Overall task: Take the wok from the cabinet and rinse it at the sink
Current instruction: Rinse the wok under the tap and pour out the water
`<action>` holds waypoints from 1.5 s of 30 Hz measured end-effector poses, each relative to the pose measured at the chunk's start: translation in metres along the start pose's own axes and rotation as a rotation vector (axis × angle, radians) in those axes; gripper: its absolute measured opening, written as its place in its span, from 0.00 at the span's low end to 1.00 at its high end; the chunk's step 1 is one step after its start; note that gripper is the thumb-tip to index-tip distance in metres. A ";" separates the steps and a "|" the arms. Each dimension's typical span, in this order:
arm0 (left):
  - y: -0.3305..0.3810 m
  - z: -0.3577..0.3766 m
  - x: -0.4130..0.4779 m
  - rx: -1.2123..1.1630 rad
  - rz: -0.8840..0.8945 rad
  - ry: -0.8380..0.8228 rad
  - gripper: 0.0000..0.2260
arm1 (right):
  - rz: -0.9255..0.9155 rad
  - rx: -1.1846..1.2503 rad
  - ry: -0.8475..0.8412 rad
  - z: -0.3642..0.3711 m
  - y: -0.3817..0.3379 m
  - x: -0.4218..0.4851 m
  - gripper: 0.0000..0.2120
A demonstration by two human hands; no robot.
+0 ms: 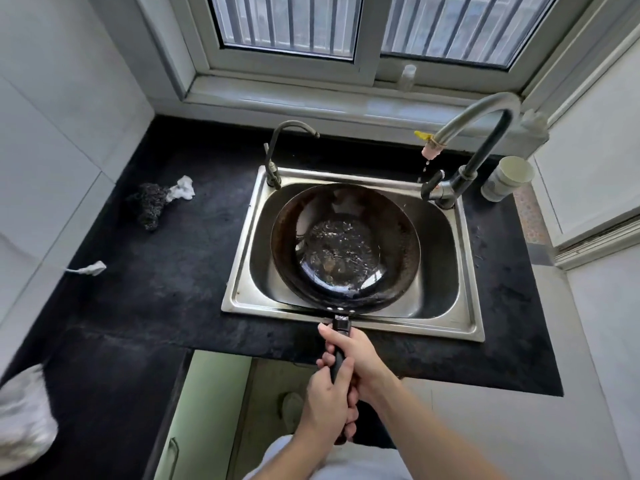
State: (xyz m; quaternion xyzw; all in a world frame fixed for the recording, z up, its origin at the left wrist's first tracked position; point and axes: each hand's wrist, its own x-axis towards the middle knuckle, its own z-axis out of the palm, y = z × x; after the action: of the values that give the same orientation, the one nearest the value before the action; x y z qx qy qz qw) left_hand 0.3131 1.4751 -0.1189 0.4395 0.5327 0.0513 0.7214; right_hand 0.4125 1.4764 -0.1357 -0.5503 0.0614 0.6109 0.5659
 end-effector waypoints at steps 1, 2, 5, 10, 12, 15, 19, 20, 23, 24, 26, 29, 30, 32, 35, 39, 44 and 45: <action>0.000 -0.004 -0.001 0.020 0.016 -0.004 0.17 | -0.005 0.017 -0.013 0.002 0.001 0.000 0.13; 0.000 -0.007 -0.002 0.039 0.032 -0.011 0.17 | -0.007 0.033 -0.024 0.004 0.002 -0.001 0.12; 0.000 -0.015 -0.003 0.080 0.083 -0.018 0.16 | -0.035 0.023 -0.038 0.010 0.002 -0.003 0.12; 0.004 -0.017 -0.005 0.083 0.126 -0.044 0.17 | -0.092 -0.016 0.005 0.016 -0.004 -0.006 0.10; 0.006 -0.020 -0.004 0.082 0.139 -0.047 0.18 | -0.113 -0.044 0.012 0.019 -0.005 -0.004 0.10; 0.007 -0.026 -0.005 0.088 0.157 -0.027 0.19 | -0.120 -0.055 0.000 0.025 -0.004 -0.003 0.09; 0.004 -0.034 -0.009 0.074 0.171 0.015 0.19 | -0.102 -0.068 -0.067 0.033 0.003 -0.003 0.11; 0.002 -0.035 -0.010 0.075 0.174 0.027 0.19 | -0.097 -0.071 -0.081 0.034 0.005 -0.003 0.11; -0.004 -0.037 -0.013 0.070 0.176 0.046 0.19 | -0.093 -0.089 -0.112 0.034 0.012 -0.003 0.10; -0.006 -0.036 -0.013 0.069 0.171 0.048 0.19 | -0.091 -0.093 -0.116 0.032 0.014 -0.003 0.10; -0.009 -0.033 -0.011 0.075 0.157 0.047 0.19 | -0.089 -0.099 -0.117 0.028 0.013 -0.004 0.10; -0.010 -0.025 -0.007 0.091 0.137 0.029 0.19 | -0.097 -0.093 -0.091 0.018 0.009 -0.006 0.10; -0.009 -0.022 -0.006 0.095 0.133 0.018 0.19 | -0.098 -0.092 -0.082 0.015 0.006 -0.007 0.10; -0.005 -0.014 -0.004 0.096 0.128 -0.017 0.20 | -0.096 -0.094 -0.059 0.008 0.001 -0.007 0.10; 0.005 -0.002 -0.003 0.087 0.139 -0.044 0.20 | -0.090 -0.097 -0.028 -0.001 -0.011 -0.005 0.08; 0.020 0.010 0.002 0.092 0.154 -0.019 0.19 | -0.102 -0.155 -0.067 -0.006 -0.033 -0.001 0.08; 0.030 0.010 0.004 0.074 0.156 0.063 0.20 | -0.081 -0.204 -0.111 0.005 -0.043 0.004 0.09; 0.029 0.008 0.004 0.078 0.158 0.083 0.20 | -0.079 -0.210 -0.126 0.008 -0.042 0.005 0.09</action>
State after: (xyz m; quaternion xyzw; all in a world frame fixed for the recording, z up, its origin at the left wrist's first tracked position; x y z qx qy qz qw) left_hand 0.3325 1.4900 -0.1017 0.5057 0.5272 0.1053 0.6747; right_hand 0.4412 1.4997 -0.1129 -0.5691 -0.0605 0.6246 0.5314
